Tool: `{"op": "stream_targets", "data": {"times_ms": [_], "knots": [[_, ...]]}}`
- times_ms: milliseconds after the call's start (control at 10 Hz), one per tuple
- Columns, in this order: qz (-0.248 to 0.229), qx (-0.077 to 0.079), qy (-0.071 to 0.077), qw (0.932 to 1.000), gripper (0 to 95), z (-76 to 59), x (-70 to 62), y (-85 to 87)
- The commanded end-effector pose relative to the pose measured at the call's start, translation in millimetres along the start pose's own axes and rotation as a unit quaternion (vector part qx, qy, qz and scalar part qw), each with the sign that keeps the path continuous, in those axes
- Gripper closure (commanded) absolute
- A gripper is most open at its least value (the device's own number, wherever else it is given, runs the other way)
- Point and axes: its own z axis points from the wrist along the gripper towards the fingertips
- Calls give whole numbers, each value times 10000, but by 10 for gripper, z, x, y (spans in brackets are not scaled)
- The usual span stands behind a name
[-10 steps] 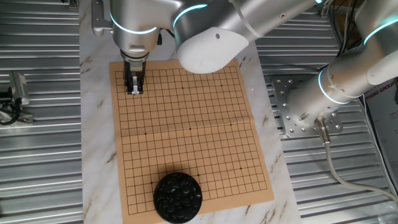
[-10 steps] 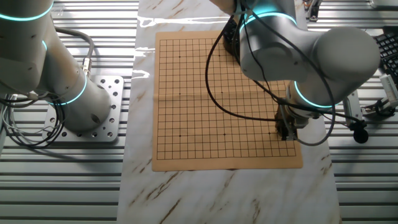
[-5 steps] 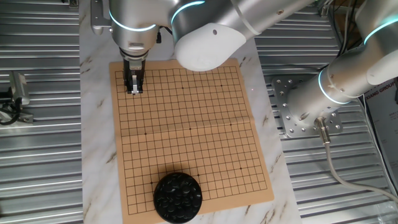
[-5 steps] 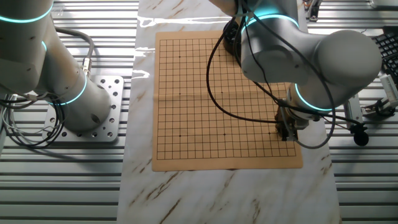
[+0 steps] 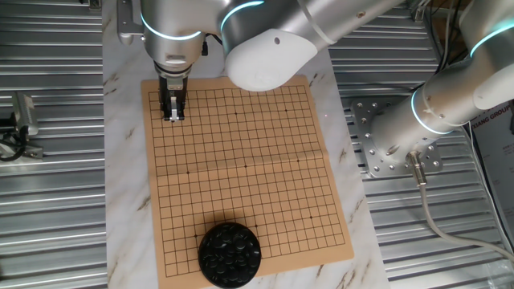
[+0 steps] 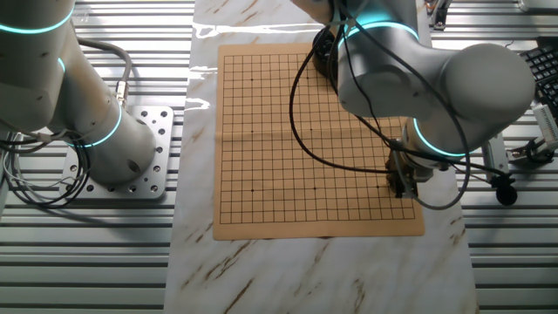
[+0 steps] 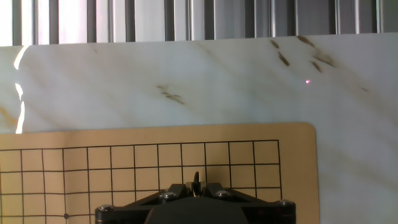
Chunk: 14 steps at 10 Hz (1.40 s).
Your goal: Play the first move as black on the 3-4 point in the upper right corner of the Go board
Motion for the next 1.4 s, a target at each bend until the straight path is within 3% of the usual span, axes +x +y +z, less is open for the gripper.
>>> {"op": "stream_targets", "data": {"times_ms": [100, 1400], "knots": [[-1, -6, -3, 10000, 950, 5, -12, -2], [37, -137, -7, 9999, 950, 16, -12, -7]]}}
